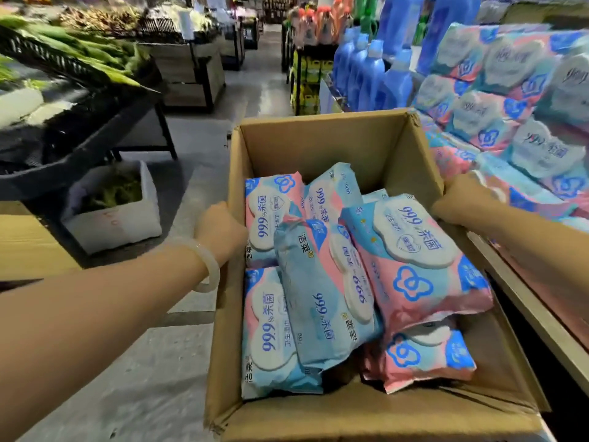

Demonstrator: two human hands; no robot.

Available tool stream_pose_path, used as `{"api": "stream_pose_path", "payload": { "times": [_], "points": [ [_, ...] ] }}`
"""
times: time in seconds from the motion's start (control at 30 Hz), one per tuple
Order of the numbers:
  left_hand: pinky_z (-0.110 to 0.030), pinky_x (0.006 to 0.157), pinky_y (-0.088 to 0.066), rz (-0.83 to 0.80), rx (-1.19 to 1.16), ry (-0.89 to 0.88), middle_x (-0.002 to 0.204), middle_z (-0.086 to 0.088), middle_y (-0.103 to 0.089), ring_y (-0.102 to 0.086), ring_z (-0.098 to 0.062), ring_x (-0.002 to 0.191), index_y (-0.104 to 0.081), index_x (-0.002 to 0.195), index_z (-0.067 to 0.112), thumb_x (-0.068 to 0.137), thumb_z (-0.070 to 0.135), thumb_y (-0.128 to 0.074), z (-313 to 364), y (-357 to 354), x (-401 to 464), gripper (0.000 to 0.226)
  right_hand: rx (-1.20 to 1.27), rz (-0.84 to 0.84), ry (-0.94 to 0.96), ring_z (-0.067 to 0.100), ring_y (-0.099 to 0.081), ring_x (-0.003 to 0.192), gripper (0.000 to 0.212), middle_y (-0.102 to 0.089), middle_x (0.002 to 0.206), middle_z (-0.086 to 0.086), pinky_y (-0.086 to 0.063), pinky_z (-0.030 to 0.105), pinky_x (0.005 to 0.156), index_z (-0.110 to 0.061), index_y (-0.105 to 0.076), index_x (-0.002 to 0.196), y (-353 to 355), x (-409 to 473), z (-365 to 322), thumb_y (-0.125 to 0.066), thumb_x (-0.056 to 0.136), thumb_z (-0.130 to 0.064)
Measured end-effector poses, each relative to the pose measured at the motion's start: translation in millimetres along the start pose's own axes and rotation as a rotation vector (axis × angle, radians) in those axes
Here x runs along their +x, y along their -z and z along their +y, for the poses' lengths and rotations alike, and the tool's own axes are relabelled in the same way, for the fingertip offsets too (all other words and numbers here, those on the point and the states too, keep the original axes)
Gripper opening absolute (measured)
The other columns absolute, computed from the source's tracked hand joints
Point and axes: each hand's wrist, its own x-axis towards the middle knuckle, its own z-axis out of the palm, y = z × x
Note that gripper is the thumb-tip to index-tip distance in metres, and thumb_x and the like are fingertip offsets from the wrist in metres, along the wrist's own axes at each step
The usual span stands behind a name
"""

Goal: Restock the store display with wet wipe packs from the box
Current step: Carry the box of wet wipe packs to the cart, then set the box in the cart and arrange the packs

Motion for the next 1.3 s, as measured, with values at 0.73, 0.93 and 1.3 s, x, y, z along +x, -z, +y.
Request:
{"api": "stream_pose_path", "payload": {
  "times": [0.73,0.93,1.3],
  "points": [
    [-0.034,0.075,-0.043,-0.202,0.059,0.358,0.111,-0.026,-0.063,-0.061,-0.040,0.100,-0.054,0.110,0.000,0.084,0.009,-0.060,-35.8,-161.8,101.9,0.028,-0.050,-0.346,0.040,0.039,-0.064,0.095,0.021,-0.068,0.104,0.020,-0.043,0.032,0.068,-0.004,-0.063,0.102,-164.9,156.1,23.0,-0.059,0.084,-0.015],
    [-0.032,0.070,-0.042,-0.259,0.097,0.412,0.106,-0.024,-0.065,-0.062,-0.039,0.095,-0.055,0.109,0.002,0.085,0.009,-0.057,-60.9,-191.3,113.1,0.026,-0.045,-0.446,-0.047,0.038,-0.063,0.097,0.021,-0.067,0.107,0.019,-0.044,0.033,0.068,-0.006,-0.060,0.102,-215.0,167.4,31.0,-0.058,0.082,-0.013],
    [-0.048,0.080,-0.051,-0.390,0.355,0.185,0.129,-0.021,-0.047,-0.059,-0.045,0.098,-0.007,0.149,0.021,0.077,0.019,-0.059,-89.4,-260.8,141.5,0.089,-0.102,-0.502,0.048,0.040,-0.060,0.108,0.046,-0.063,0.117,0.023,-0.048,0.041,0.082,-0.006,-0.044,0.130,-285.4,163.9,0.3,-0.051,0.093,-0.032]
  ]
}}
